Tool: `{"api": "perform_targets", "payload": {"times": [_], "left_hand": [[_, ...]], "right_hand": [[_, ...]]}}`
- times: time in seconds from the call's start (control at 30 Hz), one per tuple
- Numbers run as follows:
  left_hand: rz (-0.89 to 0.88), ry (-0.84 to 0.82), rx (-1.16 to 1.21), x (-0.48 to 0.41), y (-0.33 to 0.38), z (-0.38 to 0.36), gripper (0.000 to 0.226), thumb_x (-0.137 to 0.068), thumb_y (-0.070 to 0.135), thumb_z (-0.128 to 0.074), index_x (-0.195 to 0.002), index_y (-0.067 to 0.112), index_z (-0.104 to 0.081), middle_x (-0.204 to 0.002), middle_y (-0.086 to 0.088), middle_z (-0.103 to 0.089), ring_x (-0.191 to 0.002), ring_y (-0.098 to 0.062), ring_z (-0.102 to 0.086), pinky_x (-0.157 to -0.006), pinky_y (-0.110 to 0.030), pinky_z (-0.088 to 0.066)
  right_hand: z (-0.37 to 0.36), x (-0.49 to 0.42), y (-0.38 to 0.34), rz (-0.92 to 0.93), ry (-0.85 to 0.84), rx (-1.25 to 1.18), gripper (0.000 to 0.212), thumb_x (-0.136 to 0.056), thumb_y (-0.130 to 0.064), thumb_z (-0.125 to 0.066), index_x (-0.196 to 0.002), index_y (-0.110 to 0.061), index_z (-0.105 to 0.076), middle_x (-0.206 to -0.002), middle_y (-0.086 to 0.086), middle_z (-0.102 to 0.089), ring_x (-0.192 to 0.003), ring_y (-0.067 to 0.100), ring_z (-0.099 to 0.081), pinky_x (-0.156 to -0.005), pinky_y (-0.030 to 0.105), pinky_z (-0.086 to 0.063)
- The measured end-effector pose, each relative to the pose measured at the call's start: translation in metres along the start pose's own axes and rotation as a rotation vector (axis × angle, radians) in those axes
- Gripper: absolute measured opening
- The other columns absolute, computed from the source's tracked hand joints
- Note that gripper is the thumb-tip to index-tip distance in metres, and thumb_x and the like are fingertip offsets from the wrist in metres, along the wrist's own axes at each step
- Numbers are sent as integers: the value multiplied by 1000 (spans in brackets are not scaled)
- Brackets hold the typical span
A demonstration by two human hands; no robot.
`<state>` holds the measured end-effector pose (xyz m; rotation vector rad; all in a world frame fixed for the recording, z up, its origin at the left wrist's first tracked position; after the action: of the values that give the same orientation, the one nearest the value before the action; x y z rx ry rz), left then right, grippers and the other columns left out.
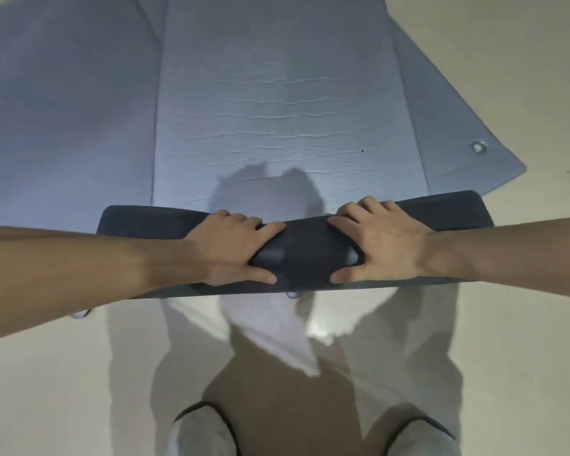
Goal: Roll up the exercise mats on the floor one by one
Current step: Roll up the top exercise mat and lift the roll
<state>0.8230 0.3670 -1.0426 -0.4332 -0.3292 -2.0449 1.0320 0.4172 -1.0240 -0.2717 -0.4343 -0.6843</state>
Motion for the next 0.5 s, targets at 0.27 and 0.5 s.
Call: {"api": "perform_targets", "payload": {"times": [0.27, 0.5], "left_hand": [[40, -143, 424, -19, -8, -22, 54, -93, 72, -52, -139, 46, -39, -100, 20, -63, -92, -13, -58, -81, -36, -44], [26, -234, 522, -10, 12, -59, 66, -84, 81, -47, -136, 41, -50, -101, 14, -69, -92, -15, -63, -87, -39, -50]], "right_hand": [[-44, -11, -3, -149, -20, -232, 92, -74, -96, -23, -130, -29, -52, -108, -10, -52, -101, 21, -50, -93, 40, -41], [-69, 3, -24, -94, 6, -270, 65, -84, -86, -39, -99, -24, -53, -93, -8, -60, -80, 22, -52, -71, 37, -36]]}}
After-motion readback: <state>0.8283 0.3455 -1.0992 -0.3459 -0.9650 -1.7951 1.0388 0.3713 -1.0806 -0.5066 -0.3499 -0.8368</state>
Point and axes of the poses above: each hand's wrist, its own x-axis away from the middle knuckle, its own z-axis out of the back of the hand, y = z × x, the point moved 7 cm from there along -x, towards the middle knuckle
